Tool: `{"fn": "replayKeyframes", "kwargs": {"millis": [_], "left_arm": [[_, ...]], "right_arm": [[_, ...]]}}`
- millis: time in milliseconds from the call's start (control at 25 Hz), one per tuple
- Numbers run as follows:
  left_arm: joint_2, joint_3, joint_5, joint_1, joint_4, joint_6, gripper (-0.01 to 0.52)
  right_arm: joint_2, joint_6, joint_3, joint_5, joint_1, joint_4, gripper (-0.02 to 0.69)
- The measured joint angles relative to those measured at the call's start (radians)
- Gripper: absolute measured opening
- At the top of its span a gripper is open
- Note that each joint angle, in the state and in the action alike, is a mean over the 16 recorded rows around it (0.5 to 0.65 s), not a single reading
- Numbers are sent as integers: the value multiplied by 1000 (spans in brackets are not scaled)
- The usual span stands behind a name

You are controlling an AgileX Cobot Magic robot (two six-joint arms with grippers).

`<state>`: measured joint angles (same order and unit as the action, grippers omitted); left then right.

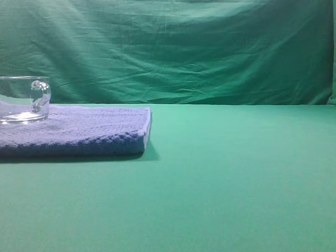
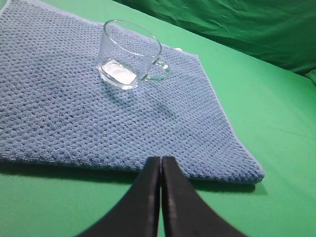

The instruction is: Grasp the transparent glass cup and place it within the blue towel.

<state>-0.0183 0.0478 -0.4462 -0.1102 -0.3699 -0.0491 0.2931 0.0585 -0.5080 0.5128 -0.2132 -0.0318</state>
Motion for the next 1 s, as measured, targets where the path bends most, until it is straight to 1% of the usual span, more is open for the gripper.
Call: {"fn": "replayKeyframes", "kwargs": {"millis": [240,560,760,1000], "left_arm": [[0,0,0,0,0,0,0],[0,0,0,0,0,0,0],[0,0,0,0,0,0,0],[0,0,0,0,0,0,0]], "right_arm": [[-190,-1,226,-107,96,-4,0],[-297,-7,455,-243,128,-12,0],[-302,-10,521,-244,131,-16,0],[-302,-12,536,-187,133,-14,0]]}}
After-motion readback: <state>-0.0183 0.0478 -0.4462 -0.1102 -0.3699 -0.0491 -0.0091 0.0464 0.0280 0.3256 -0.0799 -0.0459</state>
